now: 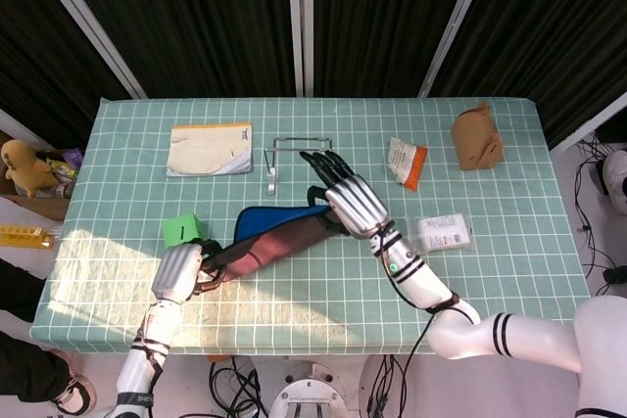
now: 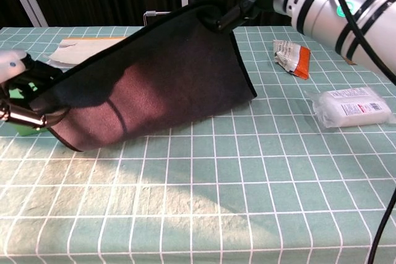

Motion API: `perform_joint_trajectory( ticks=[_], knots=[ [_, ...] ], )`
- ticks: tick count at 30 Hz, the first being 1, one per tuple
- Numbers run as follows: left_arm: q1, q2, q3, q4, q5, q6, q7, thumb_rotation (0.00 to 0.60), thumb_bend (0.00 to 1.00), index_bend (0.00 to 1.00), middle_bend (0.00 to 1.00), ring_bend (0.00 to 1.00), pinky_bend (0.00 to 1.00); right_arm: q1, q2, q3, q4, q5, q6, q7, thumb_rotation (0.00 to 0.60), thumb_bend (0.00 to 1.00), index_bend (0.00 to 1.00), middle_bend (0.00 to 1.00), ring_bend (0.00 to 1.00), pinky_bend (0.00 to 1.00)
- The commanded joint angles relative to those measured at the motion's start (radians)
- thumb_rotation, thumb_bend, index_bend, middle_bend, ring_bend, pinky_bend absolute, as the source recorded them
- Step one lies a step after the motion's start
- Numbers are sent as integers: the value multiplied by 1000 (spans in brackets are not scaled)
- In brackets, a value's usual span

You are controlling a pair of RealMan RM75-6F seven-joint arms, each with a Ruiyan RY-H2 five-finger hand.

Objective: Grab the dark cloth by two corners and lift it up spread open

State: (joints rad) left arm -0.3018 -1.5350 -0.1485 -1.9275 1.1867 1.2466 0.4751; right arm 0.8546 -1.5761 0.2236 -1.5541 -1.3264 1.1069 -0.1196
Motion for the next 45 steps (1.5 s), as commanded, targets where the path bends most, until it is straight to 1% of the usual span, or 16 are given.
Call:
perform_joint_trajectory(
  ticks=[1,5,8,12,15,19,24,27,28,30,31,35,38,42,45],
  knots=[
    [-63,49,-56,-46,-57,-42,72,600,482,780,513,421,503,-61,19,-30,-4,-36,59,88,600,512,866,2,0,0],
    [-142,97,-109,-83,-120,-82,166,600,483,777,513,421,514,-110,2,-47,41,-60,104,197,600,519,866,6,0,0],
    [-192,115,-140,-102,-177,-96,222,600,482,776,513,421,514,-135,-17,-58,83,-61,109,281,600,524,866,6,0,0],
    [-269,133,-177,-113,-272,-109,302,600,483,779,515,421,515,-155,-59,-55,166,-63,119,367,600,526,869,7,0,0],
    [-333,143,-210,-115,-363,-110,349,600,482,781,517,421,515,-159,-87,-39,212,-69,122,437,600,525,875,8,0,0],
    [-412,159,-264,-98,-457,-106,381,600,482,781,517,421,515,-150,-119,-7,263,-68,125,478,600,524,878,8,0,0],
    [-522,198,-338,-51,-601,-117,422,600,482,781,517,421,515,-114,-161,57,320,-48,111,510,600,522,879,8,0,0],
    [-592,227,-375,-3,-705,-131,449,600,483,781,517,422,515,-76,-185,108,366,-18,78,521,600,520,879,8,0,0],
    [-621,237,-388,22,-752,-143,454,600,482,781,517,422,515,-58,-194,127,387,-4,58,523,600,520,879,8,0,0],
    [-664,252,-407,67,-830,-170,460,600,482,781,517,420,515,-29,-198,149,414,16,13,534,600,517,881,7,0,0],
    [-693,257,-416,104,-873,-183,464,600,482,781,517,420,515,-7,-197,171,429,35,-25,553,600,515,883,7,0,0],
    [-785,254,-428,231,-981,-232,466,600,482,781,517,419,512,74,-208,246,515,97,-124,581,600,512,891,6,0,0],
    [-835,239,-436,323,-1045,-271,448,600,469,783,517,419,512,121,-224,279,586,122,-160,586,600,514,896,9,0,0],
    [-908,214,-430,457,-1129,-326,448,600,465,789,523,419,514,199,-251,324,717,160,-215,583,600,514,904,12,0,0],
    [-963,190,-422,563,-1209,-360,459,600,462,791,525,419,516,284,-277,363,854,210,-304,568,600,509,907,18,0,0]
  ],
)
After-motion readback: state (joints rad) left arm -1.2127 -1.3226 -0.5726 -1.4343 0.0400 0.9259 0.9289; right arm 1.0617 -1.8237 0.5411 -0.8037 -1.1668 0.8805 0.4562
